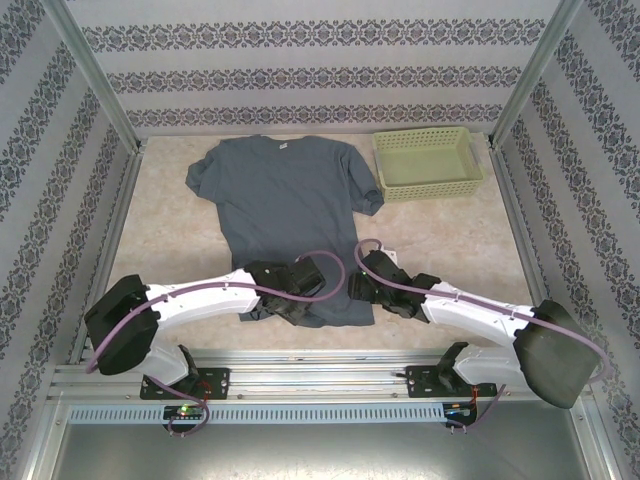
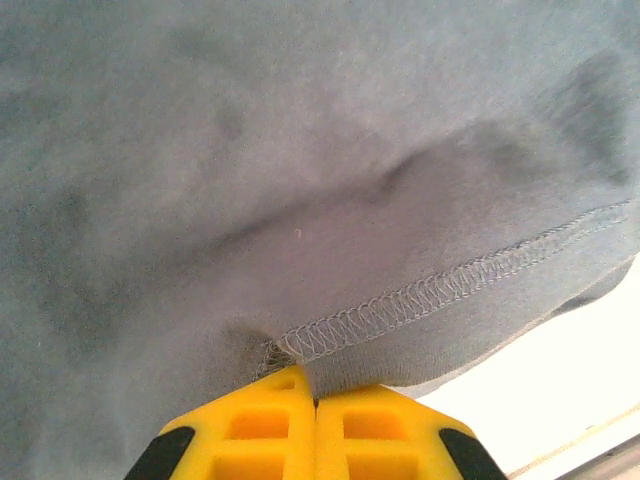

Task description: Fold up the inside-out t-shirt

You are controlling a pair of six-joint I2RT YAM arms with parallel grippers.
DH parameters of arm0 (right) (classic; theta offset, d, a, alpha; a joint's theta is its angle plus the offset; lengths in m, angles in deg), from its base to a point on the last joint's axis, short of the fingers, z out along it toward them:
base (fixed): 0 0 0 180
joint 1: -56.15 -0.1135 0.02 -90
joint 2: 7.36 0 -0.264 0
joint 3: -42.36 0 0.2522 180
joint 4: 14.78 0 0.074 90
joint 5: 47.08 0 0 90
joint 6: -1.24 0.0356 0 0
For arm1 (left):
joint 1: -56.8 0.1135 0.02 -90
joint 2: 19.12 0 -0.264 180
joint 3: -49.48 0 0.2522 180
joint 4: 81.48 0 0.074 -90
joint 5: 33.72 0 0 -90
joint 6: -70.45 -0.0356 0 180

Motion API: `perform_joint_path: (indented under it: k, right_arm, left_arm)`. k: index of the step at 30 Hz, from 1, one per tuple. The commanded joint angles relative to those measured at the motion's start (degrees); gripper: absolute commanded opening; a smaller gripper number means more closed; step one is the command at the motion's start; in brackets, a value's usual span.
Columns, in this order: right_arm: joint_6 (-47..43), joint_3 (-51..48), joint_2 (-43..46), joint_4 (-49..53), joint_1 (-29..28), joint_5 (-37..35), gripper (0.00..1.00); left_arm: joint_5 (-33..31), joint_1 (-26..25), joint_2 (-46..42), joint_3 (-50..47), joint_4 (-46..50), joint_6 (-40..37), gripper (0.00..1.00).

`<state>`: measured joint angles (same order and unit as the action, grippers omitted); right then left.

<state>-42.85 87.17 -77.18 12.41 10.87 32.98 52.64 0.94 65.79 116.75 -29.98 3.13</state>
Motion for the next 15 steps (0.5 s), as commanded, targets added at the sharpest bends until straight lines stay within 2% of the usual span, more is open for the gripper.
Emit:
perform_joint_path:
  k: [1,4,8,15]
  right_arm:
    - [-2.6,-2.0,0.6,-4.8,-1.5,1.1,0.70]
    - [-6.0,-4.5,2.2,-11.2,-3.7,3.1,0.71]
    - [-10.7,-5.9,2.9,-18.6,-7.6,4.0,0.79]
    - [-19.4,-2.2,-4.1,-23.9,-13.5,4.4,0.83]
  left_arm:
    - [1.0,1.2,-3.7,-1.3,-2.9,1.6,0.00]
    - [2.5,3.4,-6.7,-2.7,-5.3,2.6,0.00]
    - [5.0,5.8,-9.0,-4.2,-8.2,3.7,0.00]
    - [6.2,7.2,-10.4,-4.9,-9.9,4.6,0.00]
